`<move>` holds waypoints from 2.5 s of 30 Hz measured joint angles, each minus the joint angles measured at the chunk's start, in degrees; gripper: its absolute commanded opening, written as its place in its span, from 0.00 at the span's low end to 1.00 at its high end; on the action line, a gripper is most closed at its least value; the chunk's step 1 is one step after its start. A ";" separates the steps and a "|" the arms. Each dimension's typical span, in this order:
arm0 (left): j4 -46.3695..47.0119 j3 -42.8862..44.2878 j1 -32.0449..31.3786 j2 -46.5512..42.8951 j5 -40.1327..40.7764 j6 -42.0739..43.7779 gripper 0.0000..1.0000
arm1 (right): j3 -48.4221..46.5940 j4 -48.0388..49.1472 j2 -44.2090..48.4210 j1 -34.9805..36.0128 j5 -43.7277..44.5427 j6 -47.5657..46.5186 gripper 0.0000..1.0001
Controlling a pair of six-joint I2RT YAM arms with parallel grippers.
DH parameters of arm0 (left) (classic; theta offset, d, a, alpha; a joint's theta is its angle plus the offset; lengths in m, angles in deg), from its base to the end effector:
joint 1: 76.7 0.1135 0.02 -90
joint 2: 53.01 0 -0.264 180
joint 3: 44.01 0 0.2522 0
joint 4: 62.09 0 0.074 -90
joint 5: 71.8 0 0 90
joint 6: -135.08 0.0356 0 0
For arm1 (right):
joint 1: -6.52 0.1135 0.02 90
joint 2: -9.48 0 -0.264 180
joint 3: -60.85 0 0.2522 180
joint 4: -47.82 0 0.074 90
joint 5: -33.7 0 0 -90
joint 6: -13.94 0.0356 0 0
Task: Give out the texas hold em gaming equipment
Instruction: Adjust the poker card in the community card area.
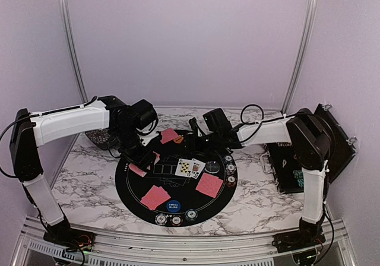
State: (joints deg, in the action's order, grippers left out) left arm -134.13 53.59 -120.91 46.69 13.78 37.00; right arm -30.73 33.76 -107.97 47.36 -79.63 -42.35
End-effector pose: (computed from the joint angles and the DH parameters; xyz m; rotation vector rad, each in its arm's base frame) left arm 0.2464 -0.2435 0.2592 0.9185 2.7654 -0.2798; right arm 0.3316 0.3052 0.1693 -0.3890 2.4362 1.0980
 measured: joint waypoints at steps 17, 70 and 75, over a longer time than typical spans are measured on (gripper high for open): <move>-0.02 -0.39 0.39 -0.07 0.22 0.00 0.57 | -5.57 -7.48 -5.55 -0.46 7.41 -3.80 0.66; -0.02 -0.46 0.39 -0.11 0.50 0.02 0.57 | -4.90 -7.74 -4.96 0.96 3.50 -5.68 0.67; -0.02 -0.44 0.39 -0.11 0.44 0.00 0.57 | -4.20 -5.75 -1.88 0.13 -2.43 -3.32 0.67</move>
State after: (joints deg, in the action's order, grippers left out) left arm -134.15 53.15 -120.52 46.58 14.22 37.00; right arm -34.93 28.01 -109.85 47.50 -82.06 -45.67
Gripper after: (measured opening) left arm 0.669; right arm 0.672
